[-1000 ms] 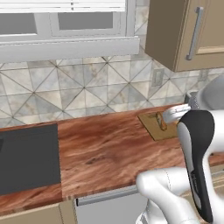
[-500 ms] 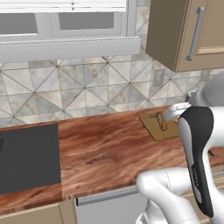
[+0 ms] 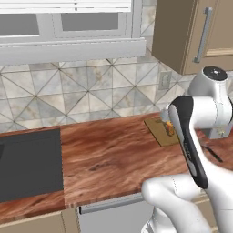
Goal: Retrieve the sausage and cheese from the fridge and place them on the cutting board on the counter.
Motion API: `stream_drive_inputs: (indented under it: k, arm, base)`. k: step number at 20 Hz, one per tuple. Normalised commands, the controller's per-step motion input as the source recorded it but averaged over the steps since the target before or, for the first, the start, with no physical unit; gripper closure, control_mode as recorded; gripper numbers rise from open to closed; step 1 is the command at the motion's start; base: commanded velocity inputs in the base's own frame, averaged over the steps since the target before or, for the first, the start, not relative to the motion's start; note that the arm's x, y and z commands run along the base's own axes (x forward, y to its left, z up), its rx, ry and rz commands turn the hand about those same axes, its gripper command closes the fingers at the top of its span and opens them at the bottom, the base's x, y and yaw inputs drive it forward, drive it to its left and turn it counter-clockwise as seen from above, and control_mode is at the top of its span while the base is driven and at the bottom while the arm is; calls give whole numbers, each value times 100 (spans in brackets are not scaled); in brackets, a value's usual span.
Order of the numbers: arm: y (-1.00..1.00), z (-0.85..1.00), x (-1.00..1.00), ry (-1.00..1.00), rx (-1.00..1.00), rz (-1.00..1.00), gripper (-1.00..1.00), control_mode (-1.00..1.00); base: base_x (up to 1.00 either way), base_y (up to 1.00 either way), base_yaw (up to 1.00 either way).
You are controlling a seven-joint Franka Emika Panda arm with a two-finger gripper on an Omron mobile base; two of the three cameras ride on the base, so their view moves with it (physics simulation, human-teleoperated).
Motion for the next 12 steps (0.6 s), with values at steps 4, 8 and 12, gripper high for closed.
stream_drive_inputs:
  k: [4,8,12]
  arm:
    - [0,-48,95,14,0,0,100,-100]
    - [-4,-38,99,16,0,-10,100,-100]
    - [-20,-39,100,16,0,-10,100,-100]
  base:
    - [0,0,0]
    - [0,0,0]
    - [0,0,0]
